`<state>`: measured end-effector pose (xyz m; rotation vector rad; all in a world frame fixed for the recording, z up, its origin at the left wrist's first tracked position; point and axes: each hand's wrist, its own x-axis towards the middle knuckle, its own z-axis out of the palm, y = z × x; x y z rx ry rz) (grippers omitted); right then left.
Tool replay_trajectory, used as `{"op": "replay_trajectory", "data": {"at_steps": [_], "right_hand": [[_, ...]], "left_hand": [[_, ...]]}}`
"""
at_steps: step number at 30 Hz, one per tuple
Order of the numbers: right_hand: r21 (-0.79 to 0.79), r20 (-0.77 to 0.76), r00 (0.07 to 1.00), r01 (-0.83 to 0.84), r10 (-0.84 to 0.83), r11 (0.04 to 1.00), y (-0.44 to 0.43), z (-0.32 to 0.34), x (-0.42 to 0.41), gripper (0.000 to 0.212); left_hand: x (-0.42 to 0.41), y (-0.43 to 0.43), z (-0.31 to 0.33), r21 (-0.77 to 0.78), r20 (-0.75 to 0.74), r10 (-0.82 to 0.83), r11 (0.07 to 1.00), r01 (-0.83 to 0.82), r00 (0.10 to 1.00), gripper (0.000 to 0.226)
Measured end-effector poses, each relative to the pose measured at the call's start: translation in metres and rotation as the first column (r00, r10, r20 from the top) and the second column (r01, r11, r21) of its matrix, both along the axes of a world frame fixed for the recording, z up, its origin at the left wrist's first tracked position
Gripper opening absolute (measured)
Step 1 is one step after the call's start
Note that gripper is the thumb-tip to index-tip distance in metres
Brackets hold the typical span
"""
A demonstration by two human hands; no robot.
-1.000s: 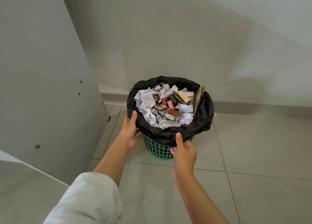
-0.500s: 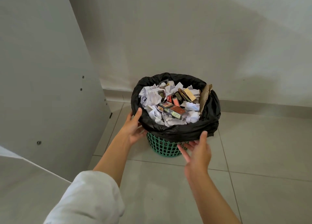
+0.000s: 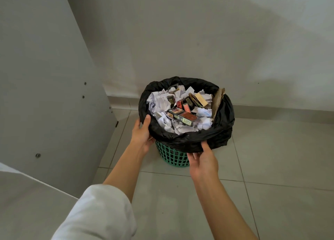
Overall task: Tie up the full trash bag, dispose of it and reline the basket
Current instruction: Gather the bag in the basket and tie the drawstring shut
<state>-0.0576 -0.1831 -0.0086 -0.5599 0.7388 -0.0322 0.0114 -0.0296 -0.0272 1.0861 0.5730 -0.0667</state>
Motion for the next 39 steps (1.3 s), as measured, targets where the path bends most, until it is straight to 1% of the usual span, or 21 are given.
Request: {"op": "replay_trajectory", "data": {"at_steps": [4, 5, 8, 10, 12, 14, 16, 19, 22, 25, 28, 29, 30, 31, 32, 33, 34, 35, 36, 37, 39], "right_hand": [[-0.056, 0.006, 0.999, 0.033, -0.032, 0.998, 0.009, -0.004, -0.008, 0.013], [-0.042, 0.003, 1.000, 0.009, -0.008, 0.999, 0.011, -0.003, -0.010, 0.012], [-0.021, -0.010, 0.997, -0.076, 0.075, 0.997, 0.018, 0.001, -0.009, 0.022], [-0.082, -0.053, 0.995, -0.088, 0.084, 0.993, 0.019, 0.003, -0.009, 0.016], [-0.175, -0.110, 0.992, -0.087, 0.069, 0.981, 0.018, 0.005, -0.012, 0.003], [-0.251, -0.123, 0.990, -0.103, 0.074, 0.962, 0.016, 0.010, -0.019, 0.010], [-0.267, -0.096, 0.990, -0.125, 0.103, 0.955, 0.014, 0.020, -0.020, 0.013], [-0.247, -0.033, 0.988, -0.155, 0.152, 0.957, 0.010, 0.038, -0.012, 0.010], [-0.334, 0.008, 0.981, -0.182, 0.195, 0.925, 0.005, 0.042, -0.002, 0.009], [-0.466, 0.017, 0.957, -0.248, 0.289, 0.850, -0.001, 0.031, 0.001, 0.011], [-0.514, 0.047, 0.921, -0.309, 0.386, 0.800, -0.003, 0.026, -0.001, 0.010], [-0.545, 0.044, 0.897, -0.348, 0.441, 0.763, -0.002, 0.027, -0.001, 0.012], [-0.598, 0.019, 0.861, -0.397, 0.508, 0.696, 0.001, 0.027, -0.001, 0.015], [-0.696, -0.026, 0.826, -0.420, 0.564, 0.583, 0.005, 0.027, -0.001, 0.019], [-0.841, -0.078, 0.804, -0.370, 0.589, 0.394, 0.008, 0.025, -0.002, 0.024], [-0.965, -0.088, 0.809, -0.213, 0.582, 0.151, 0.010, 0.022, -0.001, 0.028], [-0.998, -0.033, 0.823, 0.007, 0.566, -0.068, 0.012, 0.019, -0.001, 0.030], [-0.951, 0.073, 0.810, 0.233, 0.581, -0.205, 0.014, 0.017, 0.000, 0.028], [-0.880, 0.148, 0.763, 0.392, 0.629, -0.268, 0.016, 0.014, 0.002, 0.023], [-0.824, 0.157, 0.713, 0.476, 0.683, -0.308, 0.018, 0.011, 0.005, 0.017], [-0.754, 0.073, 0.675, 0.519, 0.734, -0.403, 0.019, -0.004, 0.014, 0.020]], "left_hand": [[0.001, -0.001, 0.001, -0.017, 0.010, 0.014, 1.000, -0.014, 1.000, 0.045], [0.001, 0.000, 0.000, -0.023, 0.014, 0.014, 1.000, -0.013, 1.000, 0.045], [0.001, 0.000, 0.001, -0.043, 0.020, 0.014, 0.999, -0.013, 1.000, 0.041], [0.001, -0.001, 0.003, -0.043, 0.012, 0.024, 0.999, -0.023, 1.000, 0.038], [0.000, -0.002, 0.005, -0.020, 0.000, 0.033, 0.999, -0.033, 0.999, 0.037], [-0.001, -0.003, 0.006, -0.001, -0.002, 0.035, 0.999, -0.035, 0.999, 0.036], [-0.001, -0.003, 0.007, 0.013, -0.008, 0.035, 0.999, -0.035, 0.999, 0.036], [0.001, -0.003, 0.010, 0.033, -0.035, 0.042, 0.999, -0.041, 0.999, 0.040], [0.002, -0.002, 0.013, 0.047, -0.085, 0.072, 0.997, -0.068, 0.994, 0.042], [0.000, 0.007, 0.013, -0.127, -0.144, -0.010, 0.992, -0.009, 0.990, 0.053], [-0.011, 0.007, 0.005, -0.221, -0.173, -0.112, 0.973, 0.072, 0.979, 0.055], [-0.016, 0.004, -0.001, -0.244, -0.171, -0.127, 0.966, 0.083, 0.977, 0.058], [-0.023, 0.000, -0.004, -0.279, -0.154, -0.151, 0.955, 0.103, 0.977, 0.059], [-0.027, -0.005, -0.008, -0.298, -0.132, -0.167, 0.947, 0.122, 0.977, 0.057], [-0.031, -0.009, -0.010, -0.330, -0.107, -0.168, 0.936, 0.124, 0.980, 0.052], [-0.032, -0.010, -0.012, -0.349, -0.095, -0.140, 0.932, 0.099, 0.986, 0.046], [-0.032, -0.009, -0.013, -0.378, -0.081, -0.107, 0.923, 0.068, 0.991, 0.041], [-0.030, -0.006, -0.013, -0.392, -0.070, -0.073, 0.919, 0.040, 0.995, 0.037], [-0.029, -0.003, -0.011, -0.400, -0.059, -0.053, 0.916, 0.025, 0.997, 0.033], [-0.028, 0.002, -0.010, -0.380, -0.050, -0.041, 0.925, 0.019, 0.998, 0.030], [-0.027, 0.011, -0.006, -0.286, -0.056, -0.033, 0.958, 0.016, 0.998, 0.023]]}}
